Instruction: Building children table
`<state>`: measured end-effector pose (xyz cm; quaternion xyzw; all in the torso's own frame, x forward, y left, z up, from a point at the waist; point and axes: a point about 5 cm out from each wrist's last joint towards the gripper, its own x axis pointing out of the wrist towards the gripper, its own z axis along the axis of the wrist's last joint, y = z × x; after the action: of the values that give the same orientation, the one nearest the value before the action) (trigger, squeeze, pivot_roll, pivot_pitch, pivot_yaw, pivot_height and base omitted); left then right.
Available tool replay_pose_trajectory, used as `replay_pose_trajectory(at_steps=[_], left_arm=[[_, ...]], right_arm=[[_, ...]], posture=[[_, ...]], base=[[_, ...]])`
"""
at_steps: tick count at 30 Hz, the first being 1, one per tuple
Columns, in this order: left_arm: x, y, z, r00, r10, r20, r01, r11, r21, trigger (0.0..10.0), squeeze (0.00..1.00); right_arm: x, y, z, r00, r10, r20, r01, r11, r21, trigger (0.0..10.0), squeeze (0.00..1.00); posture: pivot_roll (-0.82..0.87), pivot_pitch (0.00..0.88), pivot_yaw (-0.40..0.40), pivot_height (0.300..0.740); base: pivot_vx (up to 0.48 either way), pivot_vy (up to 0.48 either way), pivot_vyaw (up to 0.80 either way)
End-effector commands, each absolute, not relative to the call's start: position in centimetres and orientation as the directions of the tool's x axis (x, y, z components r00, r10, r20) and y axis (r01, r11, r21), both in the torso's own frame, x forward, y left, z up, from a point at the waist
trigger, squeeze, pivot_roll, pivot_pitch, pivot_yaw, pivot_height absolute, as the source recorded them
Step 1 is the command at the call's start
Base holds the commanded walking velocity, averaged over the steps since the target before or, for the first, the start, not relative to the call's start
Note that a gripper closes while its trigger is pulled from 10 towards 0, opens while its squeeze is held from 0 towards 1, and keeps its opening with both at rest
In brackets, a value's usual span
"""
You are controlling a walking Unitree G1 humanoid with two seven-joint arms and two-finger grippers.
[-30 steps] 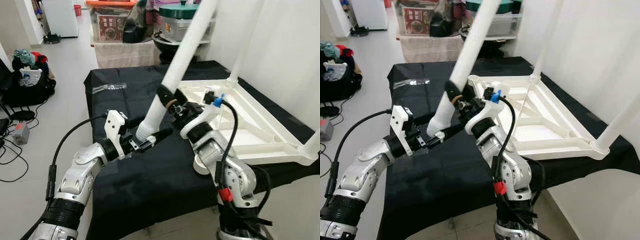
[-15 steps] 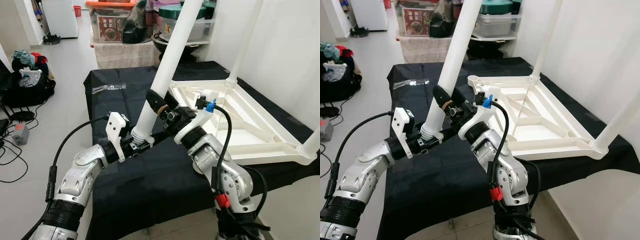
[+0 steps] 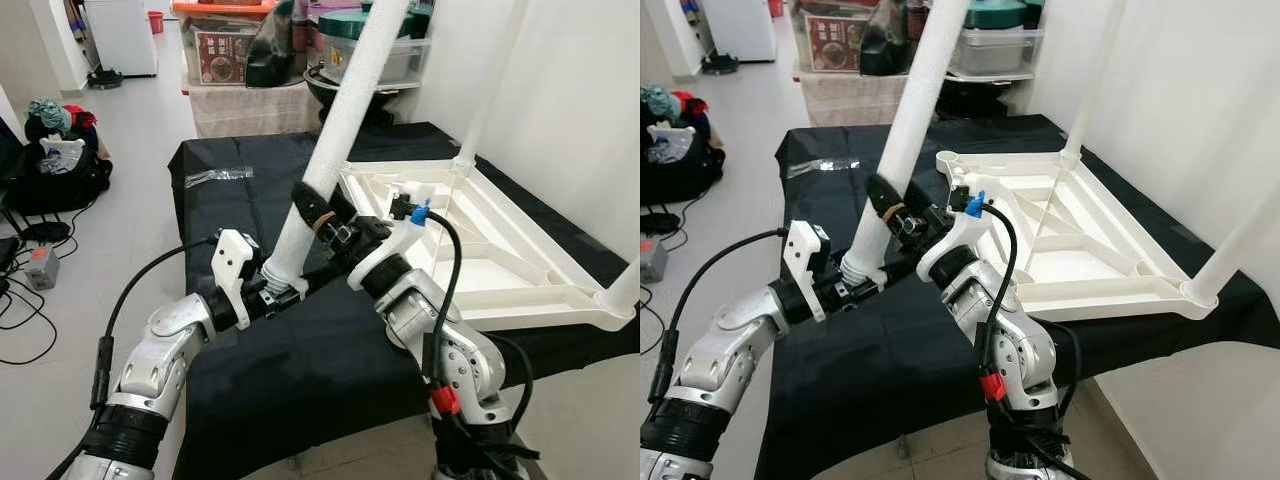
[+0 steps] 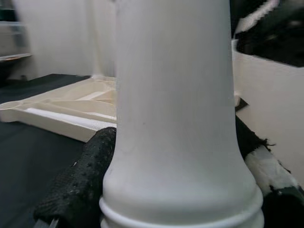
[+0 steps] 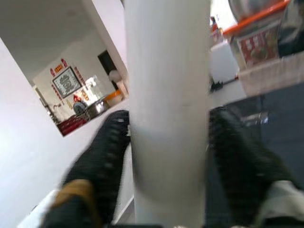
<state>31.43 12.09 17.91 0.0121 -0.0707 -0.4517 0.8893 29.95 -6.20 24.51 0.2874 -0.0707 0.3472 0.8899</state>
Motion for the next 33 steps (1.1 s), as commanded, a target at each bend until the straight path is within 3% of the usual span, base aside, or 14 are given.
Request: replay_pose_trajectory(at_steps=[1, 3, 8, 17, 18, 19, 20, 24, 31, 33], left_arm=[[31.0, 12.0, 17.8, 0.561, -0.823, 0.094, 0.813, 0.568, 0.123, 0.0, 0.0], [30.6, 12.2, 17.3, 0.533, -0.845, 0.043, 0.828, 0.532, 0.176, 0.0, 0.0], [30.3, 12.7, 16.9, 0.511, -0.859, -0.008, 0.838, 0.497, 0.225, 0.0, 0.0], [29.6, 13.4, 16.1, 0.481, -0.873, -0.078, 0.853, 0.446, 0.272, 0.0, 0.0], [29.5, 13.4, 16.1, 0.482, -0.873, -0.078, 0.853, 0.447, 0.272, 0.0, 0.0], [29.5, 13.4, 16.1, 0.482, -0.873, -0.078, 0.853, 0.447, 0.272, 0.0, 0.0], [29.4, 13.3, 16.0, 0.484, -0.872, -0.074, 0.852, 0.45, 0.268, 0.0, 0.0], [29.2, 12.9, 15.8, 0.477, -0.876, -0.071, 0.856, 0.446, 0.261, 0.0, 0.0], [29.1, 12.9, 15.7, 0.471, -0.879, -0.073, 0.859, 0.439, 0.263, 0.0, 0.0], [29.2, 12.9, 15.7, 0.471, -0.879, -0.074, 0.859, 0.437, 0.268, 1.5, 0.0]], right_arm=[[30.0, -6.0, 24.8, 0.74, 0.581, 0.338, -0.665, 0.556, 0.499, 10.0, 1.0], [29.7, -5.9, 24.9, 0.703, 0.62, 0.349, -0.692, 0.482, 0.537, 10.0, 1.0], [29.5, -5.8, 24.8, 0.681, 0.649, 0.34, -0.699, 0.437, 0.566, 10.0, 1.0], [30.8, -6.6, 23.5, 0.742, 0.621, 0.251, -0.613, 0.476, 0.631, 10.0, 1.0], [31.1, -6.8, 23.2, 0.765, 0.602, 0.23, -0.583, 0.496, 0.644, 8.8, 0.73], [31.1, -6.8, 23.2, 0.765, 0.602, 0.23, -0.583, 0.496, 0.644, 8.8, 0.73], [31.6, -7.3, 22.9, 0.801, 0.556, 0.221, -0.545, 0.526, 0.653, 0.0, 0.0], [32.3, -8.3, 23.0, 0.847, 0.481, 0.226, -0.492, 0.549, 0.676, 0.0, 0.0], [32.1, -8.2, 23.0, 0.845, 0.482, 0.23, -0.492, 0.534, 0.687, 0.0, 0.0], [32.0, -8.1, 23.0, 0.845, 0.482, 0.233, -0.491, 0.523, 0.696, 0.0, 0.0]], posture=[[0.03, 0.0, -0.069, 0.74], [0.04, 0.0, -0.07, 0.74], [0.04, 0.0, -0.074, 0.74], [0.04, 0.0, -0.076, 0.74], [0.04, 0.0, -0.076, 0.74], [0.04, 0.0, -0.076, 0.74], [0.04, 0.0, -0.077, 0.74], [0.04, 0.0, -0.076, 0.74], [0.04, 0.0, -0.075, 0.74], [0.04, 0.0, -0.073, 0.74]], base=[[0.0, 0.0, 0.0], [0.0, 0.0, 0.0], [0.0, 0.0, 0.0], [0.0, 0.0, 0.0], [0.0, 0.0, 0.0], [0.0, 0.0, 0.0], [0.0, 0.0, 0.0], [0.0, 0.0, 0.0], [0.0, 0.0, 0.0], [0.0, 0.0, 0.0]])
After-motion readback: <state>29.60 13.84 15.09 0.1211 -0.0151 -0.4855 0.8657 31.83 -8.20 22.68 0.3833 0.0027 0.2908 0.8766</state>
